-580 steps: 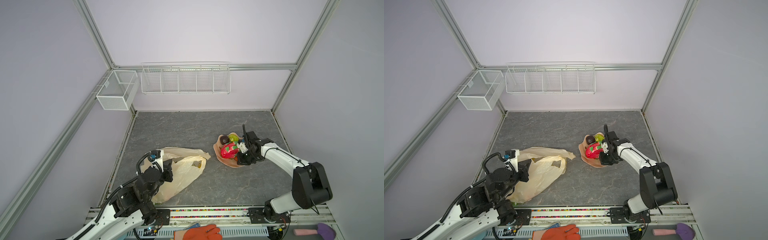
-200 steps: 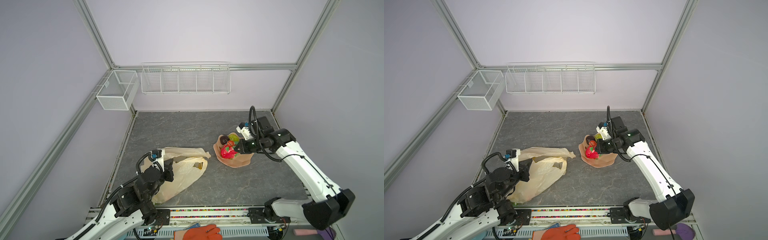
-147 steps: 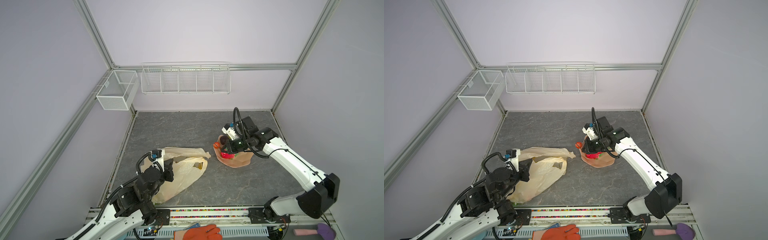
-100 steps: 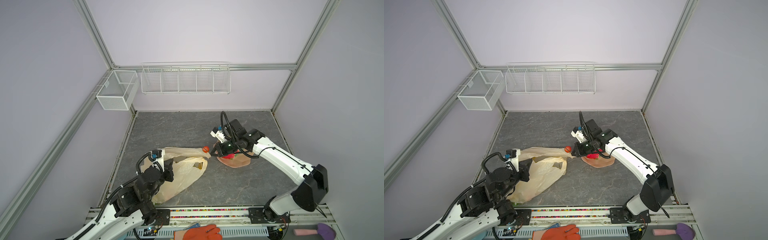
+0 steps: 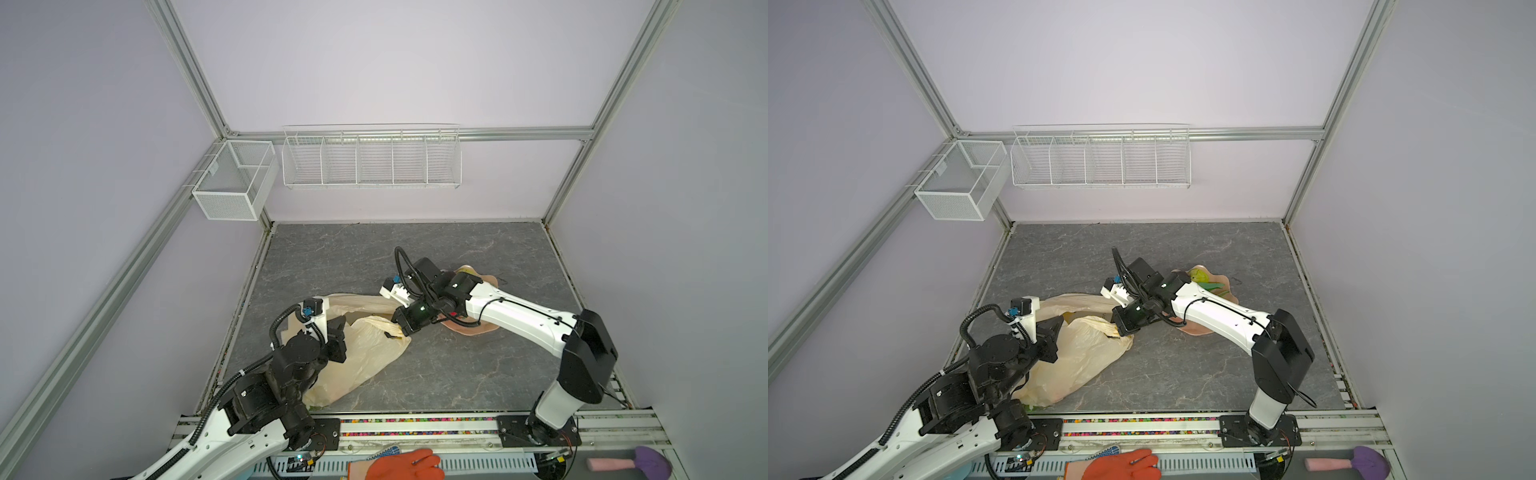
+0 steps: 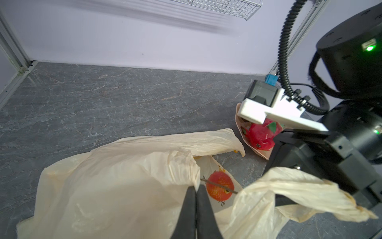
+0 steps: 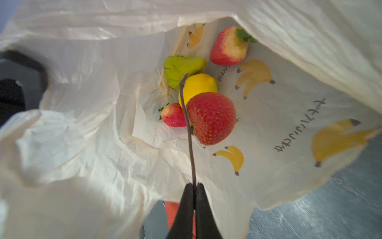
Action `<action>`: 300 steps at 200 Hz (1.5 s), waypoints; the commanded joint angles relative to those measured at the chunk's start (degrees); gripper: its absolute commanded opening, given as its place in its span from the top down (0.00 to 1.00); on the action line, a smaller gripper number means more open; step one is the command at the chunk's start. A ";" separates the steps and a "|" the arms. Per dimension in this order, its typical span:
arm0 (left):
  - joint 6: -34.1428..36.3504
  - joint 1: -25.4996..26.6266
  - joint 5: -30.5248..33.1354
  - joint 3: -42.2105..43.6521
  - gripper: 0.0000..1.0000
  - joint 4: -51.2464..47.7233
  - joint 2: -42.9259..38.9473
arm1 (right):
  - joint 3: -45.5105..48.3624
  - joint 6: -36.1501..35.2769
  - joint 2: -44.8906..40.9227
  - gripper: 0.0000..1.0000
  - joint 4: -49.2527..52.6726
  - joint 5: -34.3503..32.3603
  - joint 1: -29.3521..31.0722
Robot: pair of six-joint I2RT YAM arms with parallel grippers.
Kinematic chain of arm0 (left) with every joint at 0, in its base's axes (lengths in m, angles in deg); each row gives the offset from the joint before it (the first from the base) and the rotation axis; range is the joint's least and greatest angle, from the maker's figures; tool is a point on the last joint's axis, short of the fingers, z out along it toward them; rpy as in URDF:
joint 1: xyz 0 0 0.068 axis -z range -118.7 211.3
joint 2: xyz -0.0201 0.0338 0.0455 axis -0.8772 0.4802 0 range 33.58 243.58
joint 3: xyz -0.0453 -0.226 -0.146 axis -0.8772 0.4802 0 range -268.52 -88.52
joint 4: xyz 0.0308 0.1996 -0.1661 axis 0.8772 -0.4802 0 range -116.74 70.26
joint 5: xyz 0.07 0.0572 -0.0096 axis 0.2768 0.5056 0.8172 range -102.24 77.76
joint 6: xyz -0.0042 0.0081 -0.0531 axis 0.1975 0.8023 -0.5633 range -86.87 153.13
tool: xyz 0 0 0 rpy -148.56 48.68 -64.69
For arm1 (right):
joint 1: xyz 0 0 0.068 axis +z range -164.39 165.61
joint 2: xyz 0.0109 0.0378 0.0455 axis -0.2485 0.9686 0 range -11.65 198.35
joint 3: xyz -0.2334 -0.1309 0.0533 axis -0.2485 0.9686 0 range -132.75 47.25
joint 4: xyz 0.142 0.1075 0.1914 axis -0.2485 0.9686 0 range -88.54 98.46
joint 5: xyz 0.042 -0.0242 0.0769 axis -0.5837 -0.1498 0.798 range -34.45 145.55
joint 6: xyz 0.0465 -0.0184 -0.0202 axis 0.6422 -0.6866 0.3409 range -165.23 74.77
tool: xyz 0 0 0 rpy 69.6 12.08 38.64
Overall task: Place the fruits into the plastic bag
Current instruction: 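Open the right gripper to drop the strawberry into the bag, then move the right gripper back over the pink bowl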
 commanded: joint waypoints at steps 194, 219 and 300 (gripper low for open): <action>-0.22 -0.05 1.12 -0.82 1.00 -1.16 -0.98 | 4.11 -3.24 -10.96 0.18 7.71 -2.06 -18.12; -0.13 0.01 0.95 -0.73 1.00 -0.96 -0.68 | 1.25 -6.13 -11.08 0.15 14.12 -9.98 -22.33; -0.30 -0.01 1.20 -0.79 1.00 -1.37 -0.45 | -10.14 -17.56 0.00 0.10 23.40 -44.09 -26.54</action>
